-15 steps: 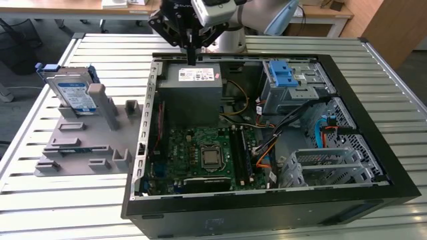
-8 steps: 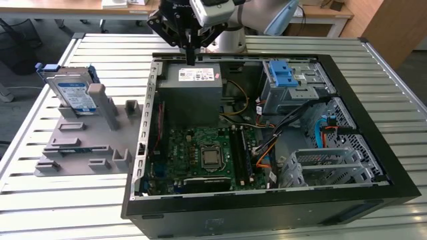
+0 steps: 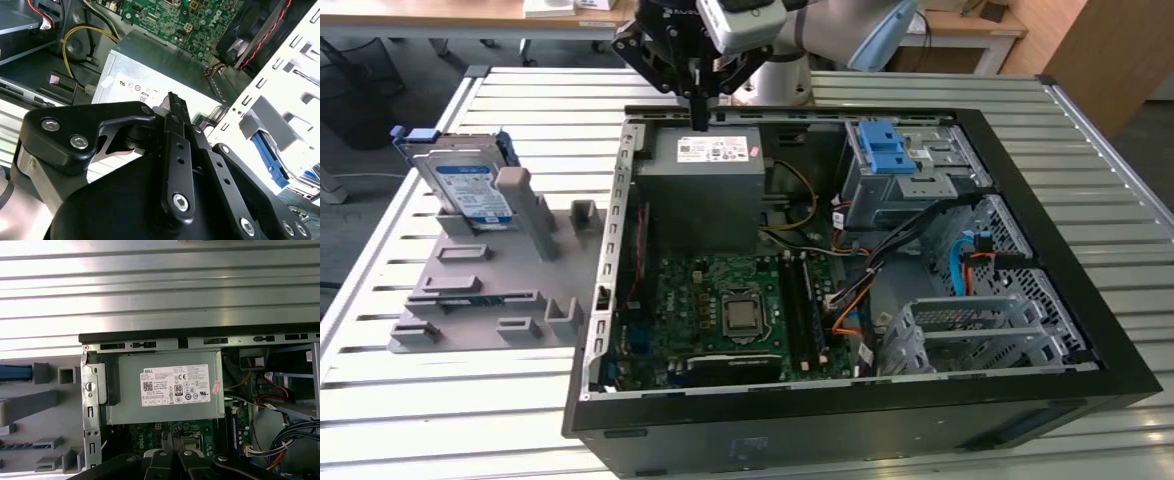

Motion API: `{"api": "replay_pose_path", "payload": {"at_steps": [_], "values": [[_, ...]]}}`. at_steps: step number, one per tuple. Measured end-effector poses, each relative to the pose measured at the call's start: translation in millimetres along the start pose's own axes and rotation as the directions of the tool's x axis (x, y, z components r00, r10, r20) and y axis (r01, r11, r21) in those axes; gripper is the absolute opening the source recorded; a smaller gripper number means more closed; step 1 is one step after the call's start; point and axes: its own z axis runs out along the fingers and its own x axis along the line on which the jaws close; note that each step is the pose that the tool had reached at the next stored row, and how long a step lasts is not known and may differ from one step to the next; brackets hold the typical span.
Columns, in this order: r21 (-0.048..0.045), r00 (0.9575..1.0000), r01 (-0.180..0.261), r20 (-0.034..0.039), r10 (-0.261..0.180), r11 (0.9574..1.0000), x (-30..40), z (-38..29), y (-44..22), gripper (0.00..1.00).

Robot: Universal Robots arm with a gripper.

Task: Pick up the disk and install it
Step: 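Reach for the disk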

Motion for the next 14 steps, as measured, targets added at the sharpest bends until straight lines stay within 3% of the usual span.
{"api": "replay_pose_path", "payload": {"at_steps": [14], "values": [[0.0, 1.0, 0.0, 0.0, 0.0, 1.0, 3.2, 0.1, -0.2, 0.11]]}}
